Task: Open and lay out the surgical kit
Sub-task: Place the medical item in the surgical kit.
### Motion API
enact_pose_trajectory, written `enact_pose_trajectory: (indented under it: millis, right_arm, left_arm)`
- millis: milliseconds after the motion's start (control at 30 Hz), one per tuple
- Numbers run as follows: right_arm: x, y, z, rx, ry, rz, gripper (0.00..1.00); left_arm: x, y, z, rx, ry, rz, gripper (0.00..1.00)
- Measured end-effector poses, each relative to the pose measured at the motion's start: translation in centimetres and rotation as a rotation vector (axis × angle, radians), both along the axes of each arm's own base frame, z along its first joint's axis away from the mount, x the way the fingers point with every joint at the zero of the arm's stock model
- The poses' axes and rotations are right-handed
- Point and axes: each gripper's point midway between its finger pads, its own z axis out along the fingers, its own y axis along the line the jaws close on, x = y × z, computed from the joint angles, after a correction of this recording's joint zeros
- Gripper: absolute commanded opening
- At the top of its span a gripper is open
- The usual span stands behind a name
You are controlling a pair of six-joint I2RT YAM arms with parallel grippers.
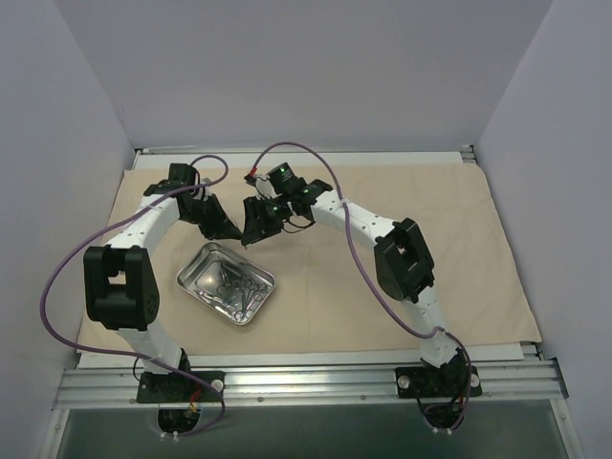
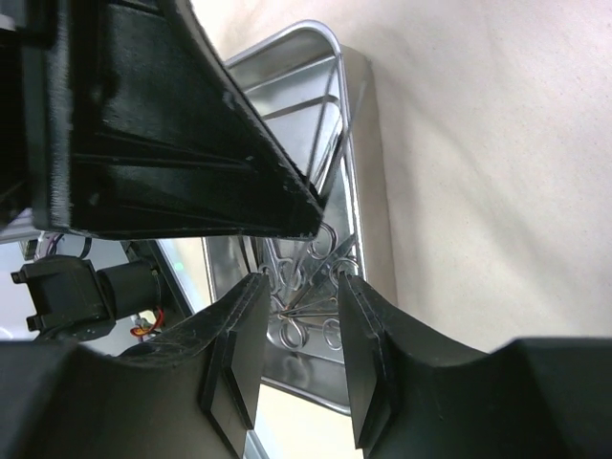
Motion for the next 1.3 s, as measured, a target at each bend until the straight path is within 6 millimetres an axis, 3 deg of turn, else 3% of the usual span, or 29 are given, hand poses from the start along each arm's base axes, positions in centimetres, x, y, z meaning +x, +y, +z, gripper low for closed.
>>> enact_pose_trajectory:
  millis: [200,367,533,567,600,633,667,733,800,900,1067,1200,1300]
  right_arm:
    - [-0.1,0.9,0.5,0.018,-0.005,0.02,0.3]
    - [-0.1,1.1,-0.4,0.011,0.007,0.023,0.29]
    - [-0.1,1.2,-1.4,-0.001,0.029,0.023,0.15]
    - [-0.2,1.2,-1.4,-0.001,0.032,0.021,0.12]
    - [-0.1,1.2,-1.3,-0.001,0.032,0.019,0.01]
    - [0.0,1.2,-1.4,-0.004,0.029,0.015,0.0]
    - [-0.1,1.2,-1.4,-0.005,0.034,0.011,0.0]
    - [0.0,1.1,-1.5,-0.012,0.034,0.004,0.0]
    - [0.5,0.7,-1.6,-0.021,0.031,-0.011,0.0]
    - [0.8,-0.3,-2.8,-0.057,0.027,-0.046,0.0]
    - [2.0,-6.2,-5.7,-0.18,0.047,-0.16,0.0]
    - [4.2,-13.4,-6.3,-0.304,-0.001,-0.285,0.0]
    - [5.6,-20.6,-5.5,-0.413,-0.054,-0.405,0.0]
  left_arm:
    - [0.0,-0.2,-0.1,-0.001,0.003,-0.006,0.02]
    - [0.0,-0.3,-0.1,-0.005,0.003,-0.008,0.02]
    - [0.0,-0.4,0.0,-0.008,0.002,-0.008,0.02]
    - [0.0,-0.4,0.0,-0.009,0.001,-0.007,0.02]
    - [0.1,-0.4,0.0,-0.01,-0.002,-0.007,0.02]
    - [0.1,-0.4,0.0,-0.01,-0.002,-0.007,0.02]
    - [0.1,-0.4,0.0,-0.012,-0.002,-0.007,0.2]
    - [0.2,-0.5,0.1,-0.015,-0.009,-0.01,0.38]
    - [0.4,-0.4,0.0,-0.01,-0.02,-0.016,0.5]
    - [0.4,0.0,-0.1,0.003,-0.027,-0.021,0.55]
    - [0.4,0.9,-0.3,0.041,-0.056,-0.054,0.56]
    - [0.5,2.1,-0.3,0.08,-0.09,-0.068,0.54]
    - [0.0,2.6,0.0,0.1,-0.121,-0.08,0.51]
